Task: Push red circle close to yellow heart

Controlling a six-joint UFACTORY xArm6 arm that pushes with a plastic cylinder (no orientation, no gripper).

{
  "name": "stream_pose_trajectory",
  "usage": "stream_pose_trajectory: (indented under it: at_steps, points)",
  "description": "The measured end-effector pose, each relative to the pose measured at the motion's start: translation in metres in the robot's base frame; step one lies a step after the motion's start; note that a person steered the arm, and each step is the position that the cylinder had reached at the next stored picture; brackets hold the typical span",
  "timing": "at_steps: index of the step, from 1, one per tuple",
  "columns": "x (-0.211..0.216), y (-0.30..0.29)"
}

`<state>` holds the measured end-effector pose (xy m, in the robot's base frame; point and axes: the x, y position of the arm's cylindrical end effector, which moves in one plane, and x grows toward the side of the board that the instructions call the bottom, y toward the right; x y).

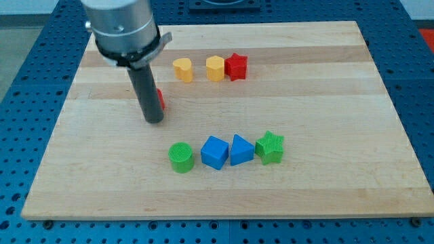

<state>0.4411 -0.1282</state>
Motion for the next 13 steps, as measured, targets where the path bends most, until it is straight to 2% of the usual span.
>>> stream_pose_trajectory:
  at_steps: [2, 5, 8, 9, 11, 13]
  points:
    - [-0.049, -0.015]
    - [-0.055, -0.058]
    - [-0.088, -0.056]
    - [-0.090, -0.057]
    - [-0.063, -0.058]
    - [-0.077, -0.037]
